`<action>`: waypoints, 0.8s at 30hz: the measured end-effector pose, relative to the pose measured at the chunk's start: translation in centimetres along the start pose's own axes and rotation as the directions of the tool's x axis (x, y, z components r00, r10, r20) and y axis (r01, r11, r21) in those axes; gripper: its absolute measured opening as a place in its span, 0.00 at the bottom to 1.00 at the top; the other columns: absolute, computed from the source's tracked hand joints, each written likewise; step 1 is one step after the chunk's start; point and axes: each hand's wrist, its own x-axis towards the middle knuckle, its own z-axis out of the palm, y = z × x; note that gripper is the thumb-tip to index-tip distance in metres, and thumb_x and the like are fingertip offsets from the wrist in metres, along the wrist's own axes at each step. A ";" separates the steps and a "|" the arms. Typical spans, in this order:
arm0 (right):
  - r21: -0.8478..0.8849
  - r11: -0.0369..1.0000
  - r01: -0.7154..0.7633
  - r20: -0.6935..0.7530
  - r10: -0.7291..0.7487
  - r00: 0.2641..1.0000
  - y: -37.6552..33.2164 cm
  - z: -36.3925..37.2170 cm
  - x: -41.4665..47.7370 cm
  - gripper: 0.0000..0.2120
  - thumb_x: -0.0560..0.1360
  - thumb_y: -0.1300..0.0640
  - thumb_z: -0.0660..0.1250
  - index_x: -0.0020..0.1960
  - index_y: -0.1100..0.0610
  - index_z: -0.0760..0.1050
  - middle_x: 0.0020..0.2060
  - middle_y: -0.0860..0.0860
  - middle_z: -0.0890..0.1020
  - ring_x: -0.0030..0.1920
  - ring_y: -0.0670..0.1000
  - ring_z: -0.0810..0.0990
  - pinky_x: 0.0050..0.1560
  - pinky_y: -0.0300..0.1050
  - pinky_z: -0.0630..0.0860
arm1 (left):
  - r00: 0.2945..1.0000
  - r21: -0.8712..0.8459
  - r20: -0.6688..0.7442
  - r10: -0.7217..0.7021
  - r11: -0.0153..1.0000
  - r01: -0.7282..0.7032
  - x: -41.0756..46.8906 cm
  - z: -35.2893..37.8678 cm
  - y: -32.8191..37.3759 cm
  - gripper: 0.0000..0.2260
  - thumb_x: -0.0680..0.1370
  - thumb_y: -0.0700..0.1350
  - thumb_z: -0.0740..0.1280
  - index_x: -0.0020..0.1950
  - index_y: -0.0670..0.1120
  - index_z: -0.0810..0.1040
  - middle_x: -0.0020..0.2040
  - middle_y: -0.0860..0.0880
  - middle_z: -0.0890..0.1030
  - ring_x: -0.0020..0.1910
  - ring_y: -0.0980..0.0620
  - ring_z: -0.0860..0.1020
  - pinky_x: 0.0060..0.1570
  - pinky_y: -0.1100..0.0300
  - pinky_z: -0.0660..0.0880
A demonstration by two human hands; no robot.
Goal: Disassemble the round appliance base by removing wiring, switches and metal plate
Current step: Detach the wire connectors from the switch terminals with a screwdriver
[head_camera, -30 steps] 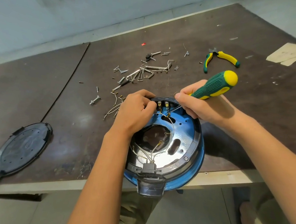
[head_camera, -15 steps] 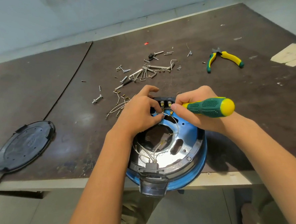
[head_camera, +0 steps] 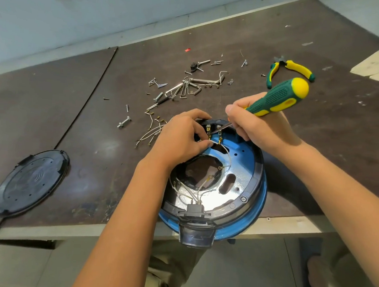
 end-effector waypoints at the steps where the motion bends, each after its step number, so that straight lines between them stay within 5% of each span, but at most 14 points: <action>1: 0.003 1.000 -0.014 -0.001 0.014 1.000 0.0 0.0 0.0 0.23 0.82 0.58 0.64 0.29 0.61 0.69 0.20 0.50 0.69 0.24 0.48 0.68 0.33 0.47 0.68 | 1.000 0.002 0.001 0.001 1.000 -0.001 0.0 0.0 0.0 0.04 0.73 0.49 0.76 0.42 0.50 0.88 0.65 0.57 0.77 0.60 0.53 0.75 0.56 0.48 0.76; 9: -0.036 0.998 -0.059 -0.021 0.059 0.998 -0.1 0.1 0.5 0.24 0.82 0.57 0.65 0.27 0.59 0.68 0.19 0.46 0.67 0.24 0.45 0.68 0.34 0.44 0.65 | 1.000 0.012 0.013 -0.010 1.000 0.010 0.1 0.0 -0.1 0.04 0.74 0.49 0.76 0.42 0.50 0.88 0.65 0.57 0.76 0.60 0.53 0.74 0.56 0.47 0.76; 19: -0.015 0.992 -0.129 -0.135 0.126 0.983 -0.2 0.8 1.1 0.19 0.78 0.56 0.65 0.30 0.59 0.69 0.25 0.53 0.68 0.29 0.49 0.70 0.38 0.45 0.68 | 0.999 -0.053 -0.015 -0.030 0.998 0.029 0.1 0.2 0.0 0.05 0.71 0.48 0.78 0.39 0.48 0.87 0.62 0.56 0.77 0.59 0.52 0.75 0.56 0.47 0.75; 21: -0.034 0.998 -0.049 -0.076 0.047 0.996 -0.1 0.3 0.8 0.21 0.80 0.57 0.65 0.30 0.61 0.68 0.25 0.53 0.67 0.28 0.47 0.68 0.37 0.44 0.66 | 0.999 -0.077 -0.024 -0.034 0.997 0.032 0.1 0.2 0.1 0.05 0.71 0.49 0.79 0.39 0.48 0.88 0.61 0.56 0.77 0.58 0.52 0.75 0.56 0.47 0.75; 24: -0.144 0.972 0.184 0.205 -0.152 0.967 0.0 -0.8 -0.1 0.23 0.82 0.59 0.64 0.30 0.61 0.65 0.25 0.53 0.66 0.28 0.46 0.64 0.32 0.43 0.61 | 0.999 -0.085 -0.034 -0.039 0.996 0.036 0.1 0.2 0.2 0.05 0.70 0.49 0.79 0.41 0.48 0.88 0.60 0.56 0.78 0.56 0.53 0.76 0.54 0.49 0.76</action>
